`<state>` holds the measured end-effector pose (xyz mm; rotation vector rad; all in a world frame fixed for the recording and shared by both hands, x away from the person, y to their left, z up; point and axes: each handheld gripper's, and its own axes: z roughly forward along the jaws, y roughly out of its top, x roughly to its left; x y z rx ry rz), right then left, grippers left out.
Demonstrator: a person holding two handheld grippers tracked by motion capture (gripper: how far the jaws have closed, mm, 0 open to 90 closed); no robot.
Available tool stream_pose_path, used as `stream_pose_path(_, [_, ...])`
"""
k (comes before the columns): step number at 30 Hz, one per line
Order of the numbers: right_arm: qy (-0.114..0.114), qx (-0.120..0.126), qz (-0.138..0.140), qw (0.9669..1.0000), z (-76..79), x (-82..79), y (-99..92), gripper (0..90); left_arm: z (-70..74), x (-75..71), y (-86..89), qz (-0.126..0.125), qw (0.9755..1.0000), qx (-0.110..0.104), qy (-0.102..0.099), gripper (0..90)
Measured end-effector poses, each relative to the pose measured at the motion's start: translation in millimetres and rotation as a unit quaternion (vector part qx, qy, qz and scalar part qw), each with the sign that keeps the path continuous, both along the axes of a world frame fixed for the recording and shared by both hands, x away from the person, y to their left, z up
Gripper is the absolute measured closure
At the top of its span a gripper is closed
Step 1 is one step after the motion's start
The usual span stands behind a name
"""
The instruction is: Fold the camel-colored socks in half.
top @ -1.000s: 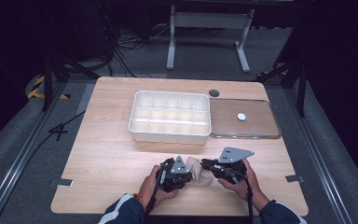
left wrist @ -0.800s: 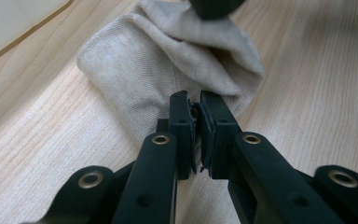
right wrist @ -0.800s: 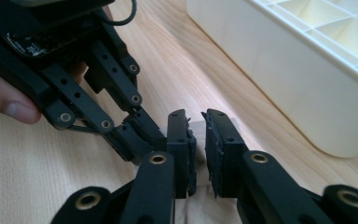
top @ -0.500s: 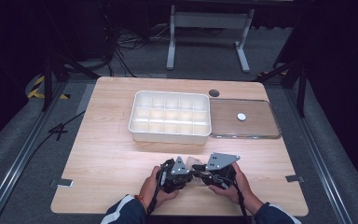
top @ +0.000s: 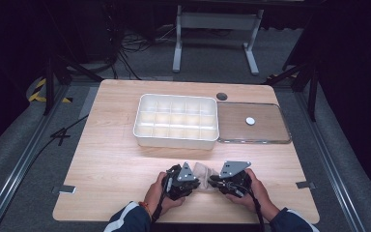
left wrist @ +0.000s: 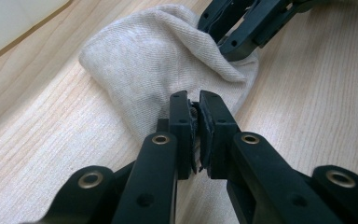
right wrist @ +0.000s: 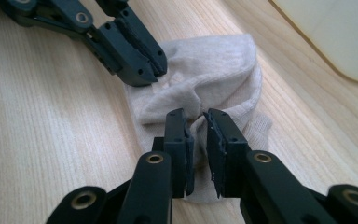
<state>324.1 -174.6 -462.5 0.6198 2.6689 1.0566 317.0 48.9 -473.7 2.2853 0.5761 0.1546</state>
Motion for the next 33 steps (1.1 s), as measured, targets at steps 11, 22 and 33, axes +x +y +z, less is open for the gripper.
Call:
stream_pose_path(11, [-0.039, 0.043, 0.001, 0.9983, 12.8, -4.3, 3.8, 74.3, -0.2, 0.3, 0.2, 0.001, 1.0, 0.0, -0.001, 83.6])
stream_pose_path(22, [-0.044, 0.004, 0.014, 0.9989, 5.7, -5.5, 18.6, 83.1, 0.5, 0.4, -0.1, 0.001, 1.0, 0.004, -0.001, 83.6])
stream_pose_path(33, [-0.018, -0.011, 0.004, 0.9998, -3.6, 0.2, 7.3, 77.3, 1.3, 1.1, 0.1, -0.002, 1.0, 0.003, 0.004, 81.0])
